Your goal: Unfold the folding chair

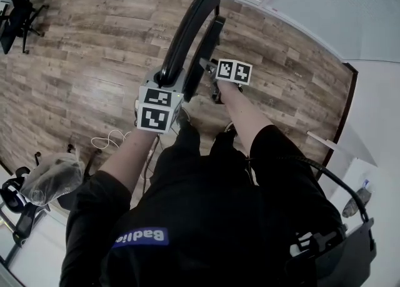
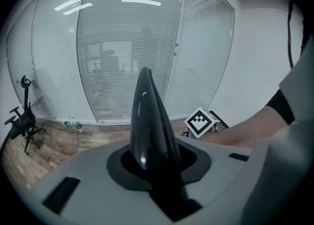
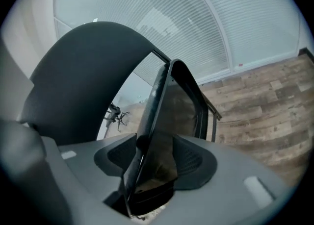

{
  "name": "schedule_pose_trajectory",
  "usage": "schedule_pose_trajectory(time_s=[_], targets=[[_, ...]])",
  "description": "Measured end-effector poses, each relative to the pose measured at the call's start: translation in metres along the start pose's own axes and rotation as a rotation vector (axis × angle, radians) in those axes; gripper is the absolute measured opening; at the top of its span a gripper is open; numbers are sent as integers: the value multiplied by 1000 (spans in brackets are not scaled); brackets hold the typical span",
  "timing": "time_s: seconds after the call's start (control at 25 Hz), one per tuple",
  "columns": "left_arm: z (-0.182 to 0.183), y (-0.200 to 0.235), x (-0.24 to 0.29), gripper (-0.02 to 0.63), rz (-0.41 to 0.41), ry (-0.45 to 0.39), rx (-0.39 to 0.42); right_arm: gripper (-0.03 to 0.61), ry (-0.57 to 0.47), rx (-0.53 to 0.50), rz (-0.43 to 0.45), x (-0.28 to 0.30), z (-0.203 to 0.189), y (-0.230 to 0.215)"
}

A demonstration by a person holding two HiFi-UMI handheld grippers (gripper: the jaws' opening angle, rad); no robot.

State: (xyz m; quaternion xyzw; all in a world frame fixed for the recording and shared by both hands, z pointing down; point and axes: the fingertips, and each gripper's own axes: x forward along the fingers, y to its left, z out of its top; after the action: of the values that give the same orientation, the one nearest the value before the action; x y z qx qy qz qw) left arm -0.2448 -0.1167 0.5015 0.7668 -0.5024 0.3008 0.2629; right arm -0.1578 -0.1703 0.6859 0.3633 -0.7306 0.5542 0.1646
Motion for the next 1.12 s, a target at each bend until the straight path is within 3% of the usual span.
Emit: schedule_pose_trajectory(time_s=[0.16, 0.28, 0.4, 0.48, 0.68, 1.12], targets=[[-1, 2, -1, 98, 9, 8, 7, 218, -18, 80, 111, 11, 1, 5], [-1, -3, 4, 98, 13, 15, 12, 174, -34, 123, 212, 13, 3, 6], [-4, -7, 4, 98, 18, 21, 20, 106, -46, 107, 275, 12, 3, 12], [-4, -7, 2, 98, 21, 20, 25, 101, -45, 100, 296, 9, 2, 15], [-2, -10, 0, 98, 25, 21, 22, 97, -49, 110, 321, -1, 2, 12], [-4, -72, 8, 97, 2, 30, 35, 118, -81, 169, 285, -69, -11, -55]])
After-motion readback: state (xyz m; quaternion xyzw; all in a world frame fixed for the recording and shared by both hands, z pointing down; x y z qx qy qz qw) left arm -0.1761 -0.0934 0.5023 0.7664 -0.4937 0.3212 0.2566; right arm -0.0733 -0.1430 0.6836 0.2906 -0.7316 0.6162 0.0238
